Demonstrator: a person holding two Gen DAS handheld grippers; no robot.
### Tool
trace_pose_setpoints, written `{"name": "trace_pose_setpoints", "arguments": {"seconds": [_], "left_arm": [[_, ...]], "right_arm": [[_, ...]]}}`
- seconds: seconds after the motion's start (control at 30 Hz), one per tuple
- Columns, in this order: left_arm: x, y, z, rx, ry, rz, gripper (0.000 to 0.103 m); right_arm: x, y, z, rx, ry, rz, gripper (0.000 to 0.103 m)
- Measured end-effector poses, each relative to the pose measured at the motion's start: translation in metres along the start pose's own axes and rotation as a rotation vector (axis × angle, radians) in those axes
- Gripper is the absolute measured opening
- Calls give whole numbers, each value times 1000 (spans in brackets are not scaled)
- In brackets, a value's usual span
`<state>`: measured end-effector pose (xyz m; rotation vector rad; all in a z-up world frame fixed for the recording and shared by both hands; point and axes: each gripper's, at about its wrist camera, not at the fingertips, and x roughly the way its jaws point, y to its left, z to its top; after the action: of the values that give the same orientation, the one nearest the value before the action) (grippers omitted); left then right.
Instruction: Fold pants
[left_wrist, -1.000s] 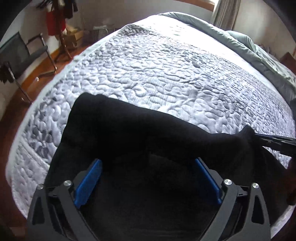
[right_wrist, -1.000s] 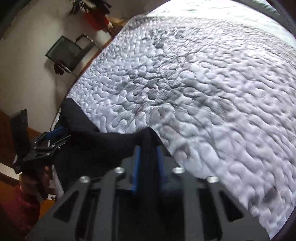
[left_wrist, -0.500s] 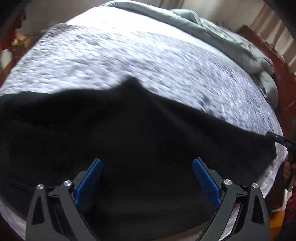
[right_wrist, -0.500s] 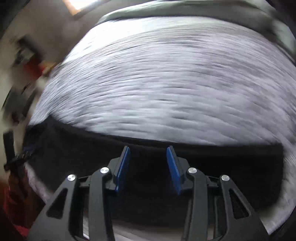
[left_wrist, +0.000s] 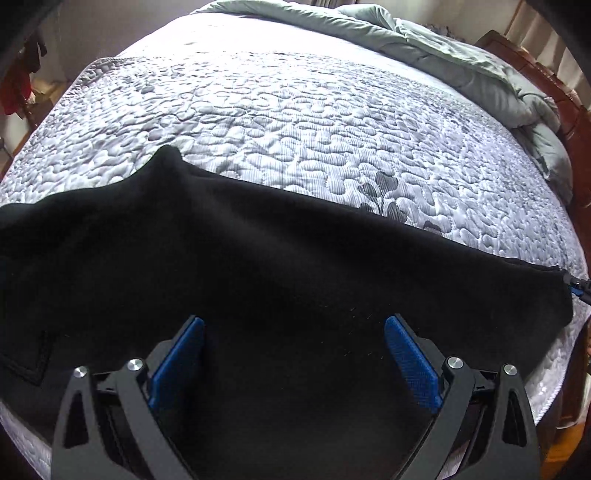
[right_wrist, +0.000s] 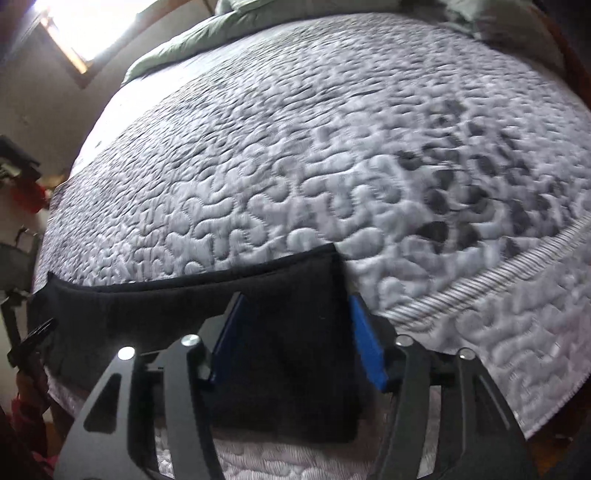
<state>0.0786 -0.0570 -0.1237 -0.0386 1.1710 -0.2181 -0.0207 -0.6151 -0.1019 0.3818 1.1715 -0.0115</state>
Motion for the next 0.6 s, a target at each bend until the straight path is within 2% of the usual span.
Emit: {"name": "trace_pose_setpoints", "arguments": {"seconds": [0.03, 0.1, 0.2, 0.33, 0.4, 0.5, 0.57, 0.6], "left_arm": [[1, -2, 0, 3, 1, 8, 98], [1, -5, 0, 5, 2, 22, 98], [1, -7, 0, -11, -9, 25, 98], [-3, -15, 1, -24, -63, 20, 98], [2, -21, 1, -12, -66, 34, 99], [18, -30, -1, 34, -50, 104, 99], [20, -37, -4, 77, -65, 141, 99], [18, -38, -4, 81, -62, 141, 99]], "right_arm": [[-1, 2, 2, -21, -6, -8, 43], [-9, 9, 5, -55, -24, -6, 3], [-24, 9, 9, -48, -81, 56, 3], [-43, 10, 16, -61, -138, 33, 3], [-34, 0, 18, -33, -94, 4, 3], [-3, -10, 10, -16, 14, -52, 5], [-2, -16, 5, 16, -3, -33, 7], [-7, -20, 3, 61, -22, 2, 16]]}}
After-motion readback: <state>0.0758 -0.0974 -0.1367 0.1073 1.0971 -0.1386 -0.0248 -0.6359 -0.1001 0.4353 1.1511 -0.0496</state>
